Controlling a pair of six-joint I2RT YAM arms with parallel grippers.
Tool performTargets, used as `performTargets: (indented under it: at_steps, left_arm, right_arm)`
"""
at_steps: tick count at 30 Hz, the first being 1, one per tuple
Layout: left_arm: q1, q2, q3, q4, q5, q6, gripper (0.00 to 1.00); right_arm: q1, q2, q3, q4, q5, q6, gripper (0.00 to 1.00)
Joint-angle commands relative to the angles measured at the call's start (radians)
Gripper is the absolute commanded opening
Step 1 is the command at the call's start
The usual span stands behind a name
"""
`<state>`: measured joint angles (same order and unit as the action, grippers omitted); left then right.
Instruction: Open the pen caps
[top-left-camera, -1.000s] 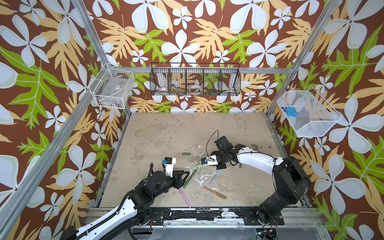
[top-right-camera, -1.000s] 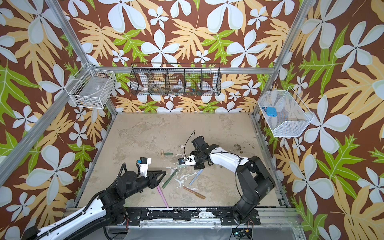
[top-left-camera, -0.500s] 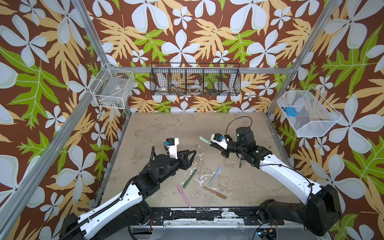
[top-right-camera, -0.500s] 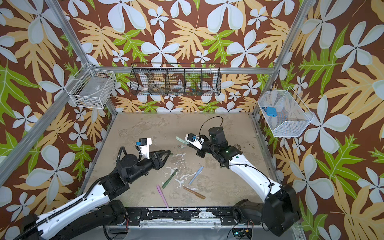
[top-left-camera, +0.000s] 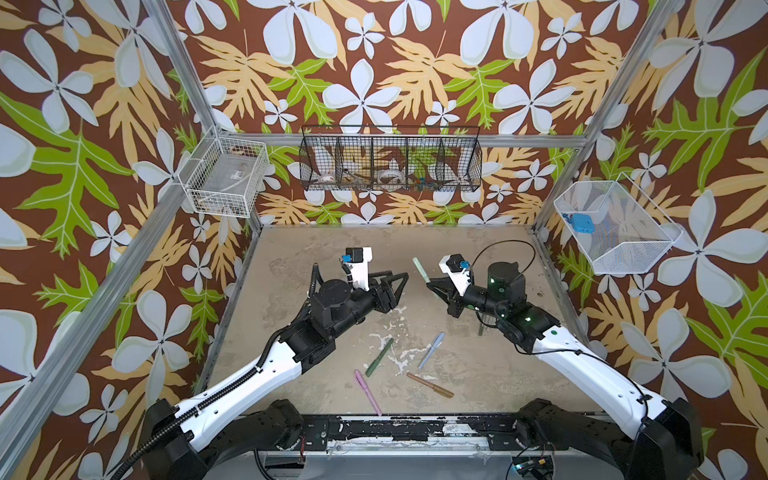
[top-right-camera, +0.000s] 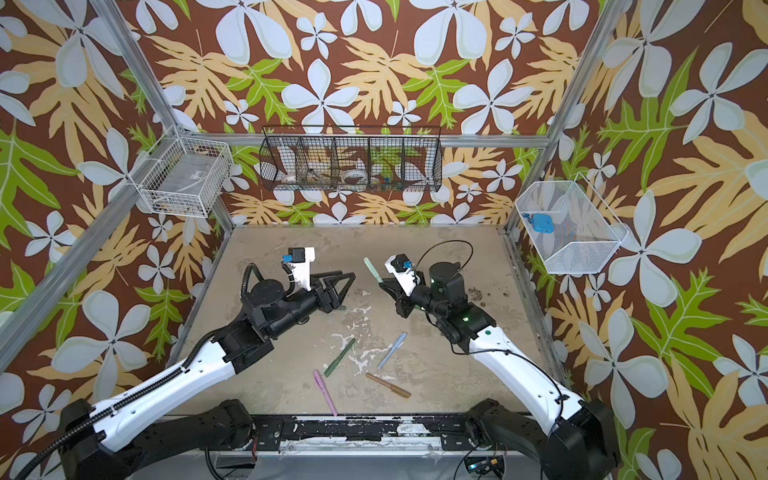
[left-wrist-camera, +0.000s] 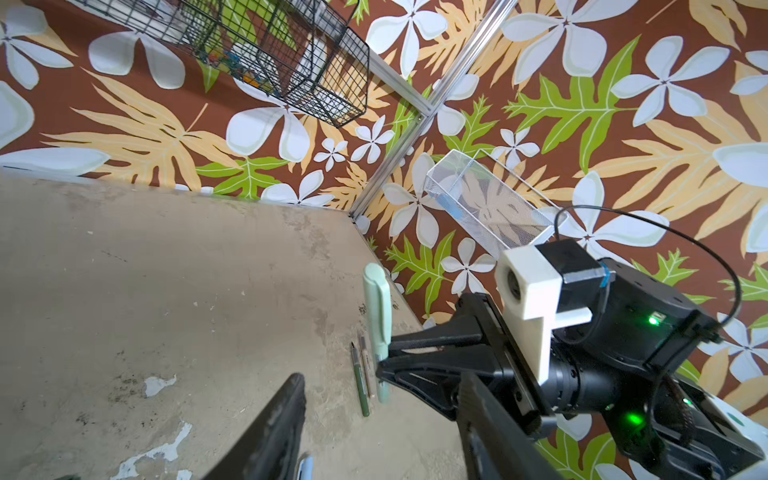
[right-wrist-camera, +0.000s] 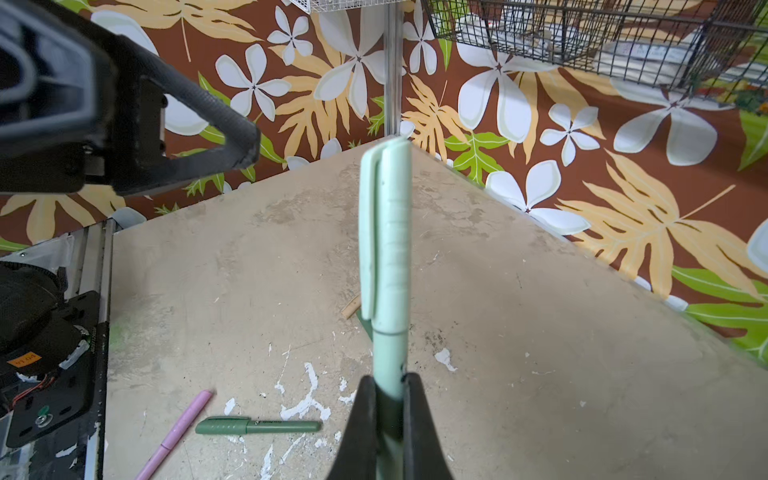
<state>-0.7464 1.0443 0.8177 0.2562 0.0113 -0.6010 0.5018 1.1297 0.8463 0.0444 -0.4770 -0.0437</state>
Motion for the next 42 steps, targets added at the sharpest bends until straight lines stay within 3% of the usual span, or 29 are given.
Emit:
performTargets:
  at_steps: [1, 8, 22, 28, 42]
  left_arm:
    - [0.032, -0.014, -0.058, 0.114, 0.047, -0.019, 0.60]
    - [0.041, -0.051, -0.184, 0.244, 0.062, 0.045, 0.58]
    - [0.041, 0.014, -0.312, 0.494, 0.190, 0.060, 0.57]
    - [0.041, 0.013, -0.299, 0.431, 0.124, 0.049, 0.56]
    - [0.041, 0.075, -0.268, 0.403, 0.160, 0.034, 0.47]
  right_arm:
    - [0.031, 0.019, -0.012, 0.062, 0.048, 0.068, 0.00]
    - [0.125, 0.058, -0.104, 0.196, 0.075, 0.031, 0.00]
    - [0.139, 0.068, -0.245, 0.400, 0.057, 0.054, 0.00]
    - [0.149, 0.071, -0.277, 0.457, 0.049, 0.057, 0.00]
    - [0.239, 0.070, -0.280, 0.436, 0.154, -0.006, 0.00]
